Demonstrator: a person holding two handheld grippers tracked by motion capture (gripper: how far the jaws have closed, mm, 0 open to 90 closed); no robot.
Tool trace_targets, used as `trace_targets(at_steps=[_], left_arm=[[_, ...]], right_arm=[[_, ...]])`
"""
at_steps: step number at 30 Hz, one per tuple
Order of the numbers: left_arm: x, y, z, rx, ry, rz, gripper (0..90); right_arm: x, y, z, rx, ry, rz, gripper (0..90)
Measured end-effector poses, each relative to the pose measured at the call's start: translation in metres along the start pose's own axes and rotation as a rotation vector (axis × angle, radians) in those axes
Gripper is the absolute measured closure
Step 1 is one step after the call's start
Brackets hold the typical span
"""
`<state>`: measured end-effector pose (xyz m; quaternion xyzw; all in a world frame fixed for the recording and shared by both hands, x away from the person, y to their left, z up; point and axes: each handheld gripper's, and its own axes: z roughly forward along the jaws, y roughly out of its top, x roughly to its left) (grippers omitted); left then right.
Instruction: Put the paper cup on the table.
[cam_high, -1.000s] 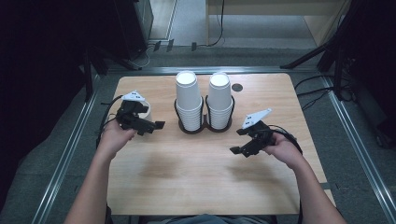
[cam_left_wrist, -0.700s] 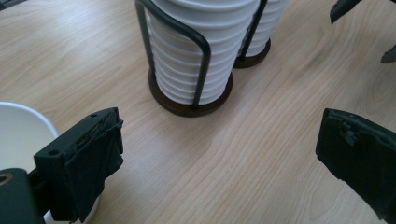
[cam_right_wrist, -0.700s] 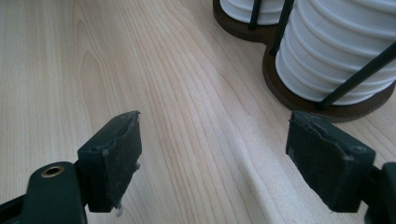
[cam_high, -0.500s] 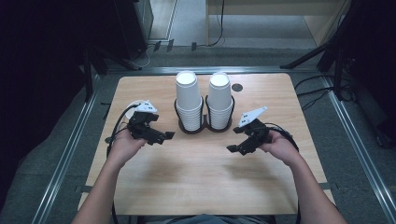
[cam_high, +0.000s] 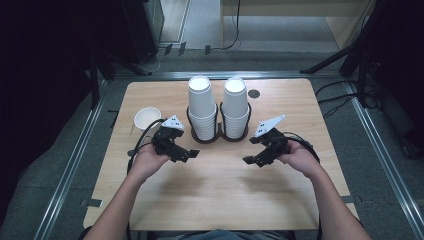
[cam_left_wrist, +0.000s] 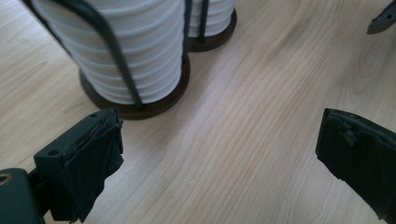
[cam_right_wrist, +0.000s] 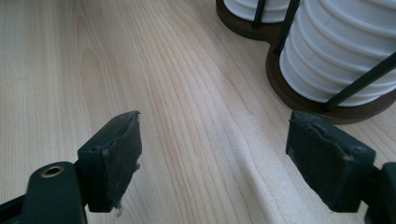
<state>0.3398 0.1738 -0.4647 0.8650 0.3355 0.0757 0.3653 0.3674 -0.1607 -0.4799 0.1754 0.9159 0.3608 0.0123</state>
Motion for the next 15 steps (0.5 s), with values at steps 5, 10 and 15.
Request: trace_targets(at_steps=[5,10,15], left_arm=[[-0.008,0.003,0.011,0.021,-0.010,0.022,0.8],[-0.014,0.006,0.021,0.025,-0.012,0.035,0.8],[-0.022,0.012,0.031,0.024,-0.019,0.064,0.8]], right_arm=[[0.002,0.000,0.001,0.009,0.004,-0.001,18.8],[0.005,-0.002,0.004,0.018,0.006,-0.008,18.8],[0.009,-0.004,0.005,0.022,0.004,-0.011,18.8]])
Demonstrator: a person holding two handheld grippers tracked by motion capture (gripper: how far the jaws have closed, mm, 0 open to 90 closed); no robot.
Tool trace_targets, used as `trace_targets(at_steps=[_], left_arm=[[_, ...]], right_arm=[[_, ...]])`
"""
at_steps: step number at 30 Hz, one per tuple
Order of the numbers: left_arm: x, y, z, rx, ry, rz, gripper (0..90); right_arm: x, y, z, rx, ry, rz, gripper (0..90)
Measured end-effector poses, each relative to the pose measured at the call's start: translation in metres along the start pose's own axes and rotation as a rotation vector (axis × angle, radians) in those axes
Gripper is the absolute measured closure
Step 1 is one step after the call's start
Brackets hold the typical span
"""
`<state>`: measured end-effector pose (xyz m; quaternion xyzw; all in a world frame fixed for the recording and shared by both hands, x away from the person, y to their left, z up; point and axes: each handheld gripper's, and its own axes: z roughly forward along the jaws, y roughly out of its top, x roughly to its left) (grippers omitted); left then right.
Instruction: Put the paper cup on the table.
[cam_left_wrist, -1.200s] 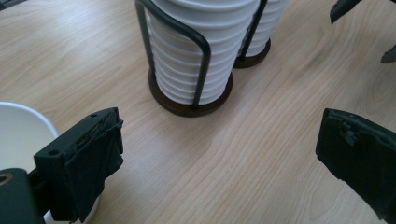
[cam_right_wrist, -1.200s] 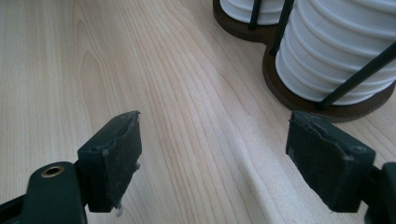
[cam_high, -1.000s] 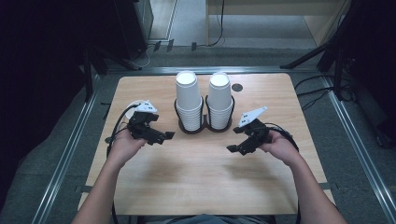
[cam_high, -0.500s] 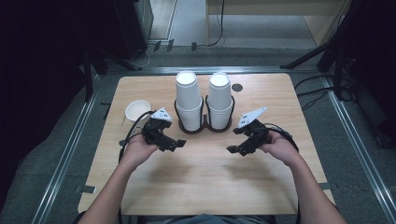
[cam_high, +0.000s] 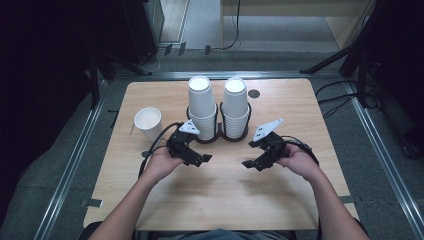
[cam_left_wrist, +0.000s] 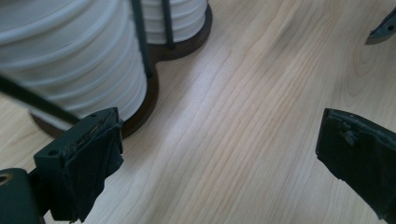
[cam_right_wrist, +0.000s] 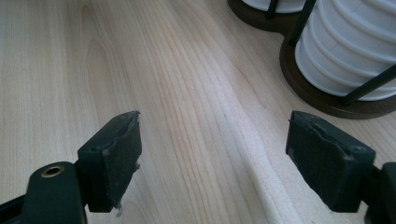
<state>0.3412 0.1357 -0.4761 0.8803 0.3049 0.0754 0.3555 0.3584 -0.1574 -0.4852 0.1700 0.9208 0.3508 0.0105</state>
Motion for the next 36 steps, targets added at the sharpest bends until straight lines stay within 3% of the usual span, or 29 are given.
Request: trace_targets(at_steps=[9,23,36], left_arm=[[-0.012,0.015,0.008,-0.024,-0.021,0.055,0.8],[-0.022,0.032,0.002,-0.085,-0.053,0.086,0.8],[-0.018,0.028,0.004,-0.046,-0.043,0.110,0.8]], right_arm=[[0.006,-0.002,0.001,-0.002,-0.007,0.013,18.8],[0.014,0.000,-0.006,-0.043,-0.041,-0.006,18.8],[0.016,0.001,-0.004,-0.042,-0.043,-0.011,18.8]])
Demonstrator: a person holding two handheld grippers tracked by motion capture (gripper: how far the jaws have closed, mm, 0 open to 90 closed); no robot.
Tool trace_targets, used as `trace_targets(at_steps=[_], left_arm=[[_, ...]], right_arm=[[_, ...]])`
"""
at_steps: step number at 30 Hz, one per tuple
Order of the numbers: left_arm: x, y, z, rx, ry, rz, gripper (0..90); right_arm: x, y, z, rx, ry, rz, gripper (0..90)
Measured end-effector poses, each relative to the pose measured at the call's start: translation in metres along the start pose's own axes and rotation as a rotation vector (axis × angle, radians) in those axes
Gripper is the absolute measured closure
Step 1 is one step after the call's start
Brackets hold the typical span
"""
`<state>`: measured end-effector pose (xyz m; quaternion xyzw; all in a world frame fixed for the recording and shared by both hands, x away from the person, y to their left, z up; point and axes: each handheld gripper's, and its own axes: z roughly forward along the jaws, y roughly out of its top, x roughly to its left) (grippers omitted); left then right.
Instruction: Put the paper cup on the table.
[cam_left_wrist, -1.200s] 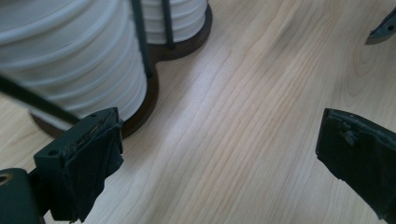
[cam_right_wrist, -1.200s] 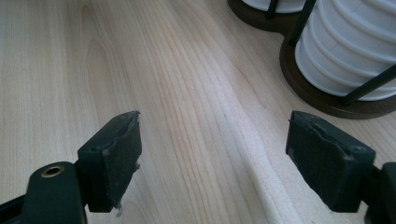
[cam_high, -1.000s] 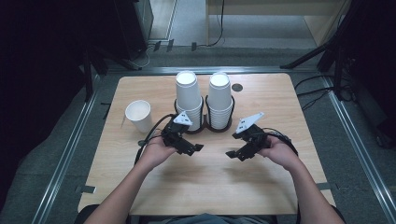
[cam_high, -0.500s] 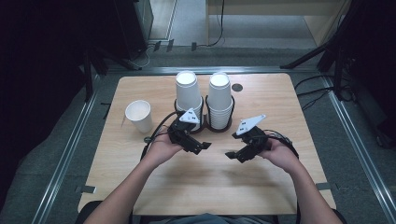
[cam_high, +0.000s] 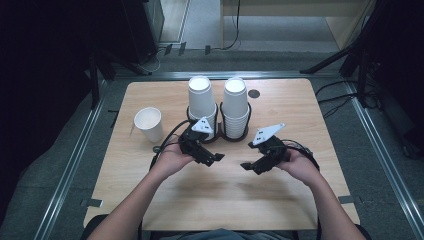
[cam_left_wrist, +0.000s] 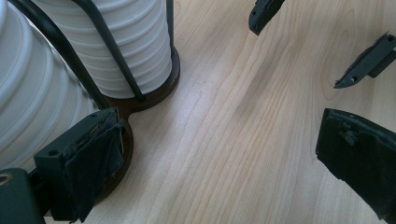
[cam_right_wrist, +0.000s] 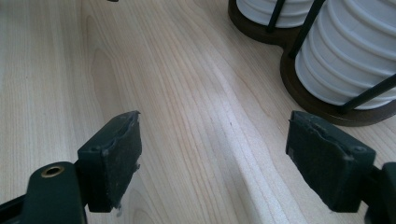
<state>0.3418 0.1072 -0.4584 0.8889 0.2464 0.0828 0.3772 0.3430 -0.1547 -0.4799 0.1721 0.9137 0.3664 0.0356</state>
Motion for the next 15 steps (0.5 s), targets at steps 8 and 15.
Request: trace_targets(at_steps=[8,15], left_arm=[[-0.0015,-0.0005,0.0020,0.014,-0.004,0.013,0.8],[-0.0013,-0.0004,0.0003,0.003,-0.013,0.011,0.8]], right_arm=[[-0.0004,-0.0007,-0.0003,0.003,0.001,-0.003,18.8],[-0.0001,-0.0008,-0.0004,0.006,0.002,-0.002,18.8]])
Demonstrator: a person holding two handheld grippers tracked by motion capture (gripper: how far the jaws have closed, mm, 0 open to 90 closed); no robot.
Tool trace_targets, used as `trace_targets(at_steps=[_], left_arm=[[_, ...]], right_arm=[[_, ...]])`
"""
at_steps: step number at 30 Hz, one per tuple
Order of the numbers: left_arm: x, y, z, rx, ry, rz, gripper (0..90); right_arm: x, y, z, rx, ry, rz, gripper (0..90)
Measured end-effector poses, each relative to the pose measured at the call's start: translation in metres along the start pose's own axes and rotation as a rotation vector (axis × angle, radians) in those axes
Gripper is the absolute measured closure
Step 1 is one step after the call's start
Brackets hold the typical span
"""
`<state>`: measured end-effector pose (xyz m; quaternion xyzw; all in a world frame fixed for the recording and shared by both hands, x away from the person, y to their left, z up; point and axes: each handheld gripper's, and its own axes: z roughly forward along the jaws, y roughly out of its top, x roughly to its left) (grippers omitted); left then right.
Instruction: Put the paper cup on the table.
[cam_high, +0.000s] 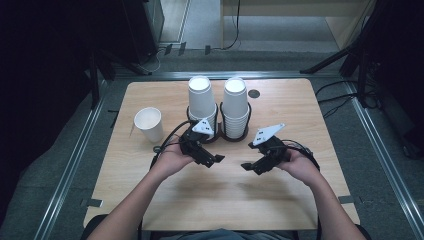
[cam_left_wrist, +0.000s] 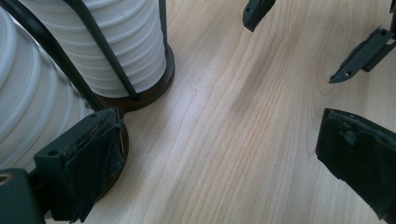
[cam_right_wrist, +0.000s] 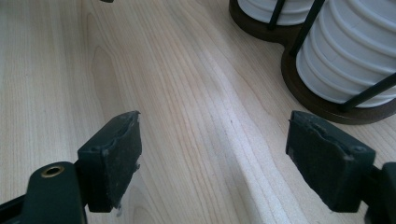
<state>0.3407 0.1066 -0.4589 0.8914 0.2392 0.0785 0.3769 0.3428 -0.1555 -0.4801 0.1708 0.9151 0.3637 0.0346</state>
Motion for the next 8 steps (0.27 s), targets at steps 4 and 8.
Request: trace_targets(at_steps=[4,8], left_arm=[[0.0006,-0.0003,-0.0011,0.000,0.000,-0.002,0.8],[0.0008,-0.0009,-0.0007,0.007,0.002,0.004,0.8]], right_arm=[[-0.0003,-0.0002,-0.0004,-0.002,-0.001,-0.001,18.8],[-0.0007,-0.0004,-0.0007,-0.004,-0.001,-0.001,18.8]])
